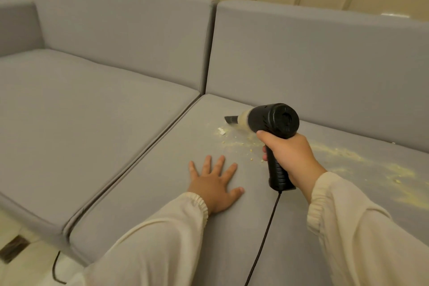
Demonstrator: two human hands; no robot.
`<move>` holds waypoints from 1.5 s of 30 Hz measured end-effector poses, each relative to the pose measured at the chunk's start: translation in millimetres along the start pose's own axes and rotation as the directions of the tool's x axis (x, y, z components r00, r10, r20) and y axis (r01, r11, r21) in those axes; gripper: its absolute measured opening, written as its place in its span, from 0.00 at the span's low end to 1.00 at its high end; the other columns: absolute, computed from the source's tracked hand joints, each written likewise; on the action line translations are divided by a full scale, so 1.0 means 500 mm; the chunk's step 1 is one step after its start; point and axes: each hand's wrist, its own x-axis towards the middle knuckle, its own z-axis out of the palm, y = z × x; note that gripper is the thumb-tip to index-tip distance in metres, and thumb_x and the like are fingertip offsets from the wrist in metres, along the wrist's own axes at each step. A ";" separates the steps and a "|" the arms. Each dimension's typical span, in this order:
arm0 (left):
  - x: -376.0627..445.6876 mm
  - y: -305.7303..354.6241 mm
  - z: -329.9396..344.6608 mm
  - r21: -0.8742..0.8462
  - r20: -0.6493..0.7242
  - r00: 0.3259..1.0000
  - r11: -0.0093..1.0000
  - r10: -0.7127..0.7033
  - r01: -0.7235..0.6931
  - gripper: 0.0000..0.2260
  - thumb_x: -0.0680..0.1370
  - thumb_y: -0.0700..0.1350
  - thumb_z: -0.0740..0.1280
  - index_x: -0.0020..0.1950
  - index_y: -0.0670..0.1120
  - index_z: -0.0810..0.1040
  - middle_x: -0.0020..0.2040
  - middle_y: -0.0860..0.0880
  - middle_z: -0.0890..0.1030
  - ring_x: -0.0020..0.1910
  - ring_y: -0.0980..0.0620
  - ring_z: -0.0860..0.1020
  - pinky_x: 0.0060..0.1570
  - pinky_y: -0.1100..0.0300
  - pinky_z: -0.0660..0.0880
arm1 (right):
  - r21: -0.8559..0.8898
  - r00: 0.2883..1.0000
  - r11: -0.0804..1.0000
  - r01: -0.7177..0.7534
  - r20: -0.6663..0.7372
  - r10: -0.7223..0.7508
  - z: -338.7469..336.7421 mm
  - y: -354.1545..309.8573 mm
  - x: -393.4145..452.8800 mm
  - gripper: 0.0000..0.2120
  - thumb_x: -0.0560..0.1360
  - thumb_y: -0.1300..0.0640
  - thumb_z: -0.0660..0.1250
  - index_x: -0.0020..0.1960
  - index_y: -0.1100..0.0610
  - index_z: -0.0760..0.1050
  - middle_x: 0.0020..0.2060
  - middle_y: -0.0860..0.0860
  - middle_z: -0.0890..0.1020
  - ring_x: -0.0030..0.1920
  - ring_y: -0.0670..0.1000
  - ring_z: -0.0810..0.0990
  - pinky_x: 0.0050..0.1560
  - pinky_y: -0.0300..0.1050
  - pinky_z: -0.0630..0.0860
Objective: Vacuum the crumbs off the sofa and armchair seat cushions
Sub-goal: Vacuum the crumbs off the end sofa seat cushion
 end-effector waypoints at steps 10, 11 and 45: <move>0.003 -0.006 -0.014 -0.018 0.033 0.999 1.000 0.019 -0.018 0.32 0.81 0.71 0.42 0.84 0.64 0.40 0.85 0.53 0.38 0.83 0.43 0.37 0.73 0.27 0.34 | -0.060 0.995 0.998 0.004 0.095 0.002 0.059 -0.004 -0.009 0.06 0.75 0.53 0.77 0.46 0.55 0.84 0.35 0.54 0.85 0.31 0.50 0.83 0.35 0.42 0.80; -0.005 -0.012 -0.017 -0.027 0.034 0.999 0.999 0.018 -0.017 0.32 0.82 0.70 0.43 0.84 0.63 0.40 0.85 0.52 0.38 0.83 0.43 0.37 0.74 0.27 0.35 | -0.059 0.994 0.998 -0.003 0.105 0.009 0.060 -0.007 -0.018 0.06 0.75 0.53 0.77 0.47 0.56 0.84 0.35 0.55 0.85 0.31 0.50 0.83 0.35 0.42 0.80; -0.095 -0.033 -0.024 -0.038 0.123 0.991 0.998 -0.047 0.052 0.30 0.82 0.69 0.45 0.83 0.66 0.42 0.85 0.55 0.38 0.83 0.46 0.37 0.73 0.26 0.37 | 0.089 0.990 0.993 -0.075 -0.111 0.085 -0.049 0.056 -0.079 0.11 0.75 0.50 0.78 0.51 0.56 0.82 0.41 0.56 0.85 0.38 0.52 0.85 0.40 0.46 0.80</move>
